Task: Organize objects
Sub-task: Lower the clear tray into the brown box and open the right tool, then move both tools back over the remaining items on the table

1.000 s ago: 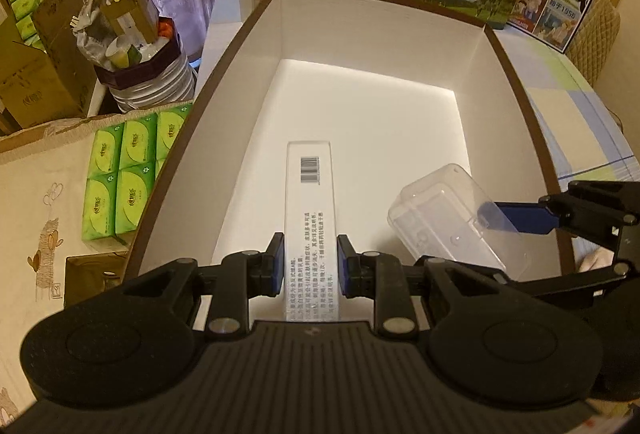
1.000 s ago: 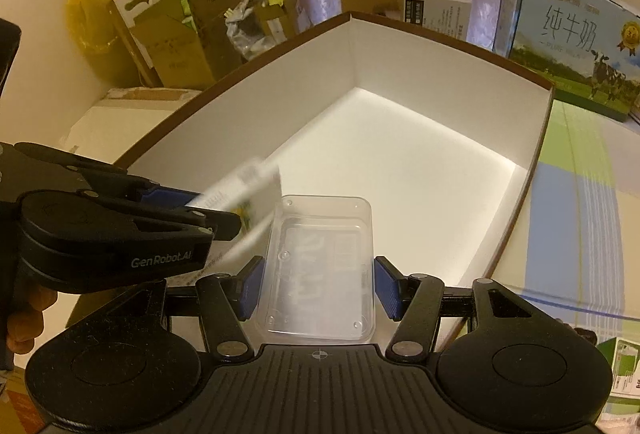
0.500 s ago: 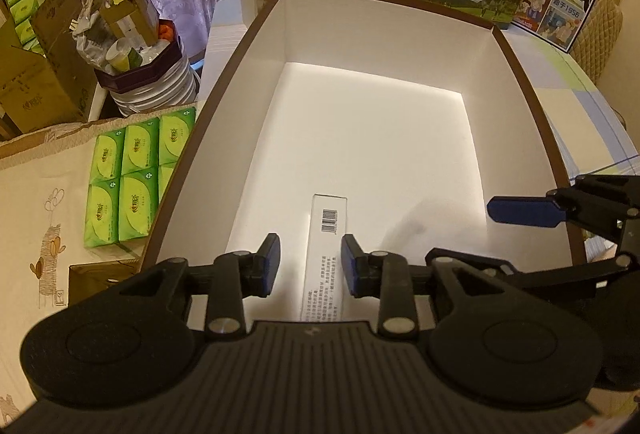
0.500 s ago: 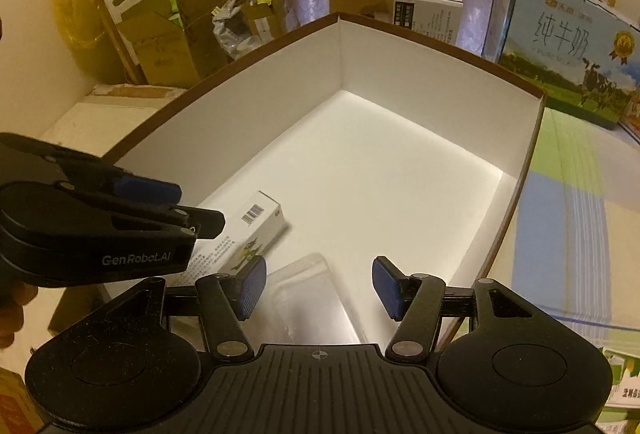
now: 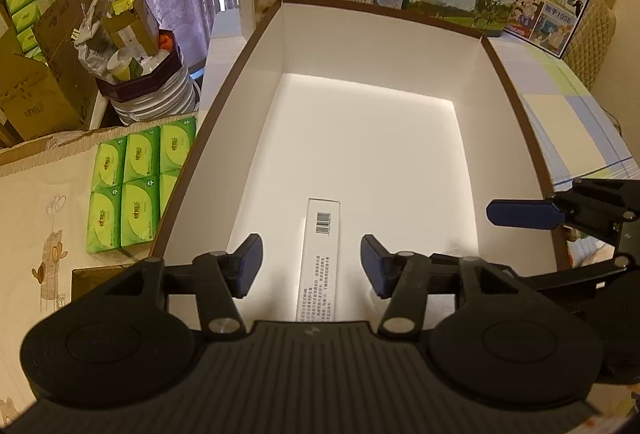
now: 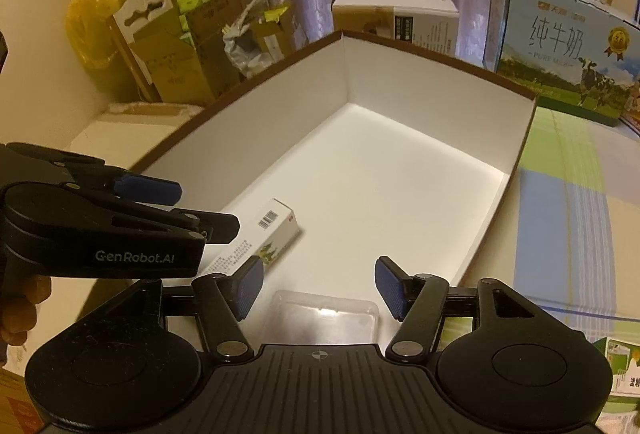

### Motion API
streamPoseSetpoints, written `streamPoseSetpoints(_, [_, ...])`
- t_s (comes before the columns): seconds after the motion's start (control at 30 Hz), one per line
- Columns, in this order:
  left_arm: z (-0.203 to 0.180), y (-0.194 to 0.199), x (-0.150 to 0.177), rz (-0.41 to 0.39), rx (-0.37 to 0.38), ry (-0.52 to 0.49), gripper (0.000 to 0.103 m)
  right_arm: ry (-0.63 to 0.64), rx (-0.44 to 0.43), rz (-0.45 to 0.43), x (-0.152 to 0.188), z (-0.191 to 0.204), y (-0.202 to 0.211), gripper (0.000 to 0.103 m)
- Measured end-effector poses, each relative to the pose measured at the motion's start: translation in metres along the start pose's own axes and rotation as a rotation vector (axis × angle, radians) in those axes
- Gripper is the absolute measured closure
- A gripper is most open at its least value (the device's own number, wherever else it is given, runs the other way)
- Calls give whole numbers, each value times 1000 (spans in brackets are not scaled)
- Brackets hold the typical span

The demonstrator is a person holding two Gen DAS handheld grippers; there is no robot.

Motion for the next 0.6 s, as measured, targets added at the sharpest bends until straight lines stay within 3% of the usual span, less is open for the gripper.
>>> streamPoseSetpoints(0.6, [-15,87,-1,-167,8,42,29,-148,-103,-192,10,-19,110,42])
Point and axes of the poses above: each gripper's, at about its wrist camera, not at the fingertips, and y roughly against the way its jaws point, z to its left, x to its underside, the point moved 9 cm from there along -y, roughly the way its jaws point, and after that the axes turned 3 degrees about z, right-handed, at the moved point
